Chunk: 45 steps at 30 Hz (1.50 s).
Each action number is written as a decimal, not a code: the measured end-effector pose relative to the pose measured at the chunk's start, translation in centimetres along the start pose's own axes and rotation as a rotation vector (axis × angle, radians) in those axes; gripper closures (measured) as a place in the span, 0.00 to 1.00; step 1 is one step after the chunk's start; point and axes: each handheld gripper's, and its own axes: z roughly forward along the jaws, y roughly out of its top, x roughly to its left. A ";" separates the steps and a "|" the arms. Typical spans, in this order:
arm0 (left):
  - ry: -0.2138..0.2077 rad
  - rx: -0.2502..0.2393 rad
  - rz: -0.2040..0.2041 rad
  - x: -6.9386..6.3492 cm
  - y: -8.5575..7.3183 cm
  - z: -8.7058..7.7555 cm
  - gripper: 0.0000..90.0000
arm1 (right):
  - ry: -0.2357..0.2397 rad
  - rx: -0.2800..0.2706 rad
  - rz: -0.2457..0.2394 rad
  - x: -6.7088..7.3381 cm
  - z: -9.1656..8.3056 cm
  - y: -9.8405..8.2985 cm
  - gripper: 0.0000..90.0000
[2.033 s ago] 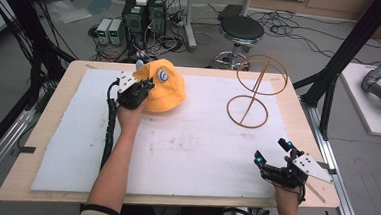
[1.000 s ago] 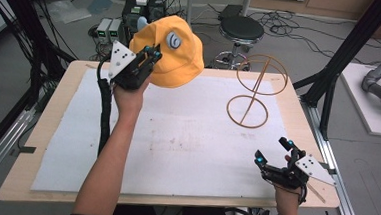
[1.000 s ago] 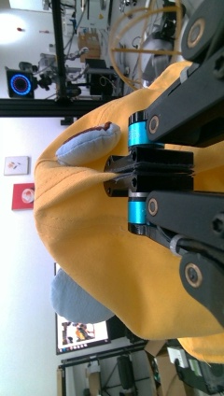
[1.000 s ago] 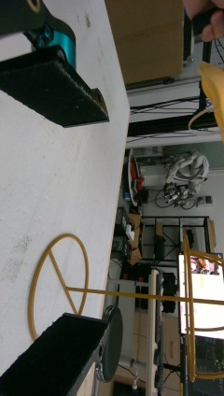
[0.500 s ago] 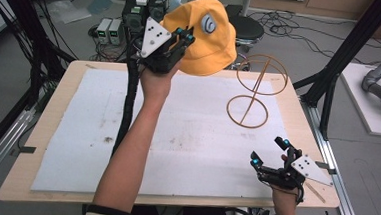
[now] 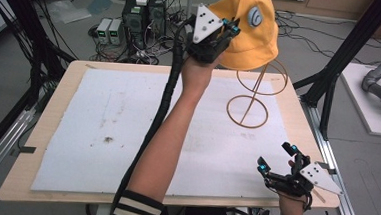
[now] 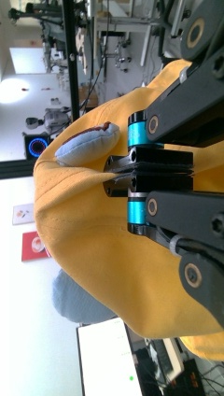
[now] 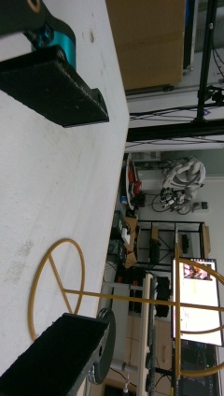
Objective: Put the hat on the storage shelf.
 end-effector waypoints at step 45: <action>-0.034 0.125 -0.109 -4.1 -9.9 9.0 0.96 | 0.008 0.009 -0.055 0.3 -4.5 0.4 0.03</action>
